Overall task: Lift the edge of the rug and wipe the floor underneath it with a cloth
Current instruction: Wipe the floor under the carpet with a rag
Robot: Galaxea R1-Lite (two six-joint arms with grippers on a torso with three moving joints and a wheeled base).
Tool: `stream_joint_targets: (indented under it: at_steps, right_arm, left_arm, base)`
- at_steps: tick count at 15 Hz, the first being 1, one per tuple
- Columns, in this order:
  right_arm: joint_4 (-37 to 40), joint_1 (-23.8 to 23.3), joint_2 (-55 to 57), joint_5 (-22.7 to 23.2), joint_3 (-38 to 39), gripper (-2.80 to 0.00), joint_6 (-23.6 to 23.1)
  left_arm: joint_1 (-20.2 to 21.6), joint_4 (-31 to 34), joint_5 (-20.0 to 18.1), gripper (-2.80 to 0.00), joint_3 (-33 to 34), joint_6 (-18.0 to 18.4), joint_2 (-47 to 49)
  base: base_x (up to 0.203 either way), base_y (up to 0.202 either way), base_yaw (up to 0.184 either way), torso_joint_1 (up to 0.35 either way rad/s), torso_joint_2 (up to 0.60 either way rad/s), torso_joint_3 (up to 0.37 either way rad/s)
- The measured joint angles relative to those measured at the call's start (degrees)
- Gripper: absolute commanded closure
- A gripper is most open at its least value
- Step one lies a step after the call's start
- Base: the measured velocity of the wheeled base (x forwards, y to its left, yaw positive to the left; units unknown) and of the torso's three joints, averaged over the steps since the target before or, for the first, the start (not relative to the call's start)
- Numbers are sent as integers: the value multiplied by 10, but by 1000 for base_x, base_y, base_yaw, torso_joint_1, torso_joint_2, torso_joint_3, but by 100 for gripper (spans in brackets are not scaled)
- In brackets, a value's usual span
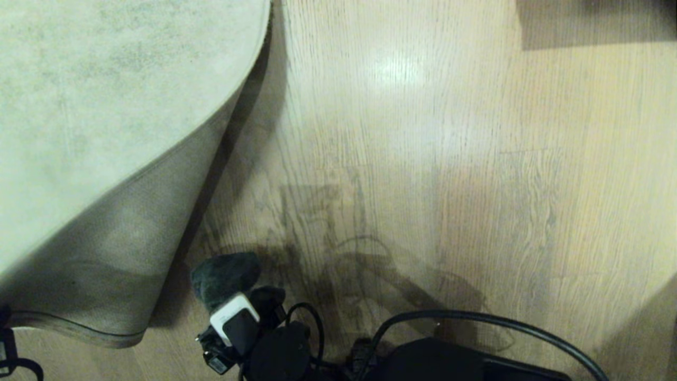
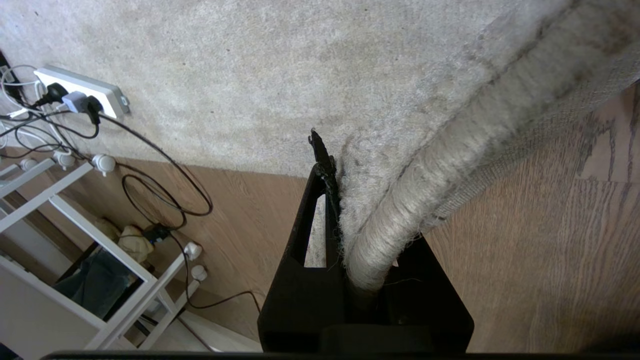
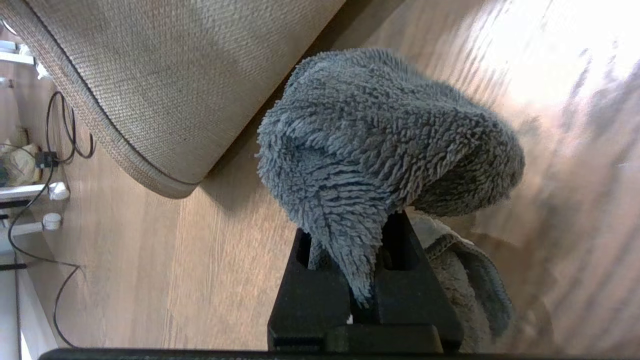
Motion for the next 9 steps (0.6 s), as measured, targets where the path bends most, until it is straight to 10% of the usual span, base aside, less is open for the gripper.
stream_joint_targets:
  at_steps: [9]
  right_arm:
    - [1,-6,88,3,-55,0,0]
  left_arm:
    - [0,42,0,0,-1,0,-13]
  base:
    - [0,0,0,0,0,0]
